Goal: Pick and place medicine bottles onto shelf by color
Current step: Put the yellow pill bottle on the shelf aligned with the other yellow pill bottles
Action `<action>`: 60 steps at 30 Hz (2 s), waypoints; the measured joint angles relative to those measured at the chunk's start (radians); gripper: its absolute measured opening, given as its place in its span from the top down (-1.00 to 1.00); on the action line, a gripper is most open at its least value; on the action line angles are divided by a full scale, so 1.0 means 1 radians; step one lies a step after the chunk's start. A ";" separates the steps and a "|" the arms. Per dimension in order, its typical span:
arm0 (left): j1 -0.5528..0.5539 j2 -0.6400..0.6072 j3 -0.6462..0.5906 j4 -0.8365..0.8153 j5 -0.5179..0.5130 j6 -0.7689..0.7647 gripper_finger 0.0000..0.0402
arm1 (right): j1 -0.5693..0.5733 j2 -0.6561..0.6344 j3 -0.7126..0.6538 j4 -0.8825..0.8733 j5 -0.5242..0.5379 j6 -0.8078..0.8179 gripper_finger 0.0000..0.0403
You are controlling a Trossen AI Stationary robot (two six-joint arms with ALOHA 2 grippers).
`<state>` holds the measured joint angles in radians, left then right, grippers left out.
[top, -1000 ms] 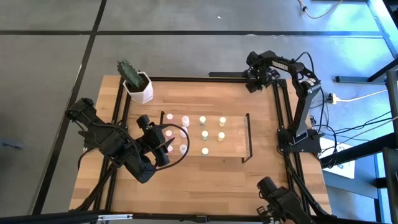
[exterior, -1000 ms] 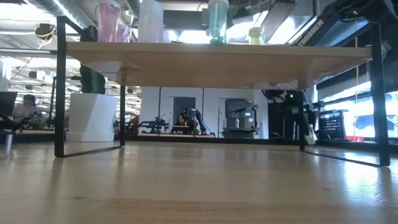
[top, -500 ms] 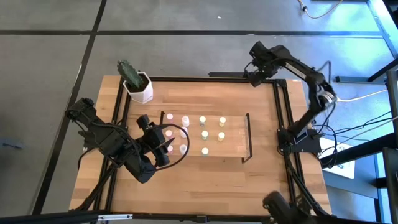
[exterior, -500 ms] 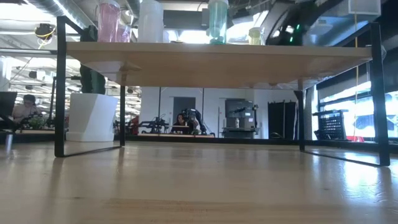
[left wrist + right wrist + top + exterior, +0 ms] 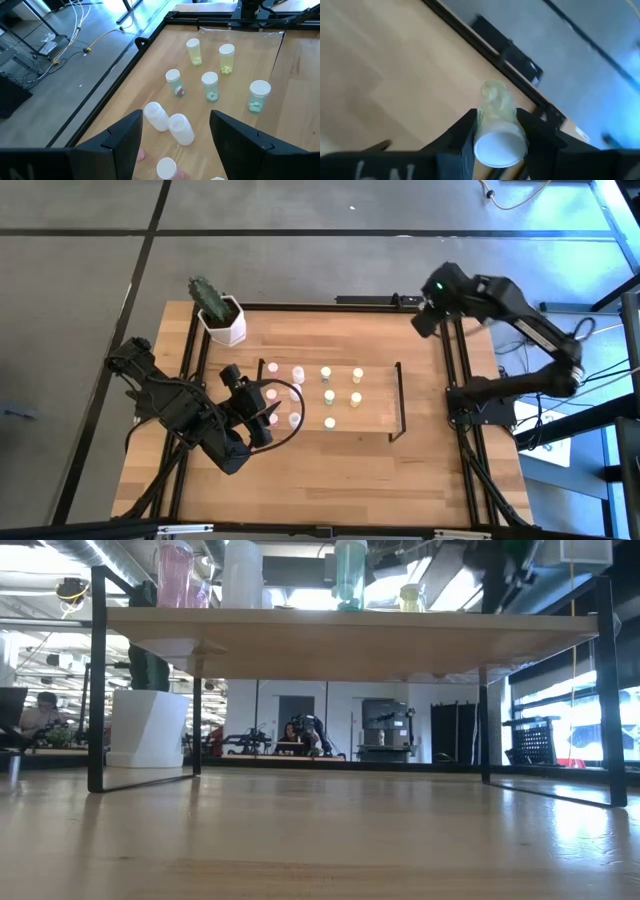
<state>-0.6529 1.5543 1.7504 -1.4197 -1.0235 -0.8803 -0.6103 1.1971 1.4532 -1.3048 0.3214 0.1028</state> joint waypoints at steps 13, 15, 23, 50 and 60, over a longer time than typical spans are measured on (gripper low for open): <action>0.001 0.000 0.000 0.000 0.000 0.000 -0.11 | 0.468 -0.167 0.000 0.053 -0.009 0.138 0.35; 0.001 0.000 0.000 0.000 0.000 0.000 -0.11 | 0.530 -0.163 0.000 0.102 -0.009 0.133 0.35; 0.001 0.000 0.000 0.000 0.000 0.000 -0.11 | 0.725 -0.103 0.019 0.209 -0.009 0.047 0.35; 0.001 0.000 0.000 -0.001 0.000 0.000 -0.11 | 1.099 0.410 0.470 -0.126 -0.189 0.080 0.35; -0.001 0.000 -0.001 0.000 0.045 0.000 -0.11 | 1.054 0.584 0.553 -0.168 -0.192 0.124 0.35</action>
<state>-0.6540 1.5543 1.7496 -1.4200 -0.9783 -0.8799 0.4441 1.7814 2.0060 -1.4732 0.1291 0.2265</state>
